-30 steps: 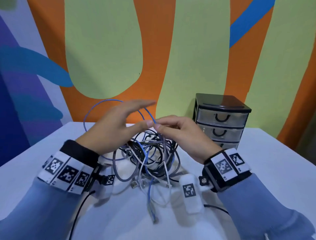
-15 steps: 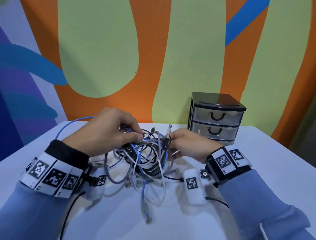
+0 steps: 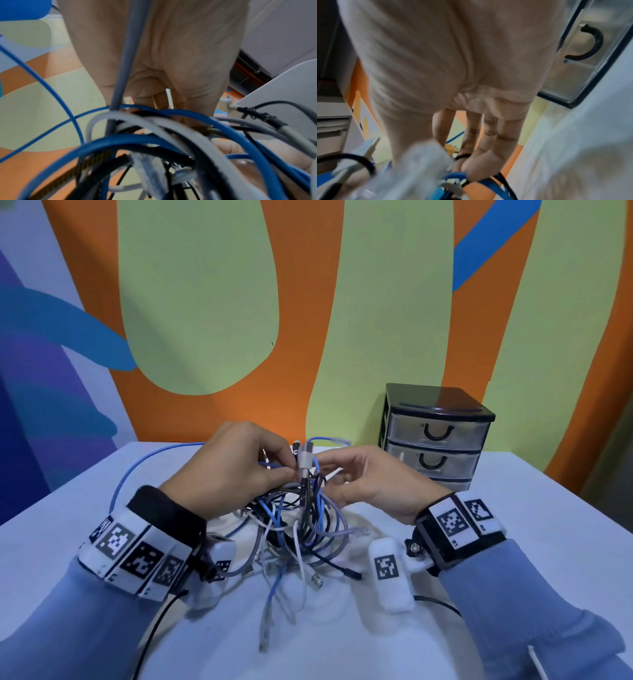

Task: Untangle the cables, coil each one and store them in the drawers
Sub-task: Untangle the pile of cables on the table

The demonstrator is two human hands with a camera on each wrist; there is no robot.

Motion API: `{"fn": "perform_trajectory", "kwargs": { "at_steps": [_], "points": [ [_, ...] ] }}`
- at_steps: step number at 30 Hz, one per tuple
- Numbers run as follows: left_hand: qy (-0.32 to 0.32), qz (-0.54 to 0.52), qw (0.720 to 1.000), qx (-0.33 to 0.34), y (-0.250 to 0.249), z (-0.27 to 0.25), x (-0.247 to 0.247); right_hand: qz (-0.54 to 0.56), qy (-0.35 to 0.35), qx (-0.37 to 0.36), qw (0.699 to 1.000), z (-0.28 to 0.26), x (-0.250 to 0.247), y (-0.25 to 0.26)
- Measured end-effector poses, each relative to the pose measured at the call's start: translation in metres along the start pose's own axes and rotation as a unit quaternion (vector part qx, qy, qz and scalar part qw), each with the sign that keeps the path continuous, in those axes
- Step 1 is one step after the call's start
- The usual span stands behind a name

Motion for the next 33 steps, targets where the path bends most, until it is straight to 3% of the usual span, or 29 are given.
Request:
{"fn": "perform_trajectory", "kwargs": {
  "at_steps": [7,14,28,30,33],
  "points": [
    [0.003,-0.040,0.999,-0.006,-0.006,-0.001,0.000,-0.020,-0.015,-0.035,0.999,0.000,0.010,0.006],
    [-0.018,-0.034,0.999,-0.020,0.007,0.003,-0.005,-0.051,-0.168,-0.084,0.981,0.006,0.009,0.014],
    [-0.019,-0.050,0.997,-0.047,0.007,0.002,-0.011,-0.049,-0.143,-0.084,0.985,-0.003,-0.006,0.025],
    [-0.039,-0.048,0.997,-0.055,0.010,0.003,-0.015,-0.049,-0.129,-0.093,0.986,-0.004,-0.012,0.026],
    [-0.125,-0.094,0.985,-0.069,0.012,0.006,-0.023,-0.043,-0.151,-0.108,0.982,-0.005,-0.017,0.028]
  ]
}}
Point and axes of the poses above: each hand's wrist, its own z-axis towards the middle knuckle, its own x-axis out of the palm, y = z × x, the point moved 2 cm from there along z, towards the middle knuckle, and after that the axes turned 12 degrees about -y, right-handed, at the moved point
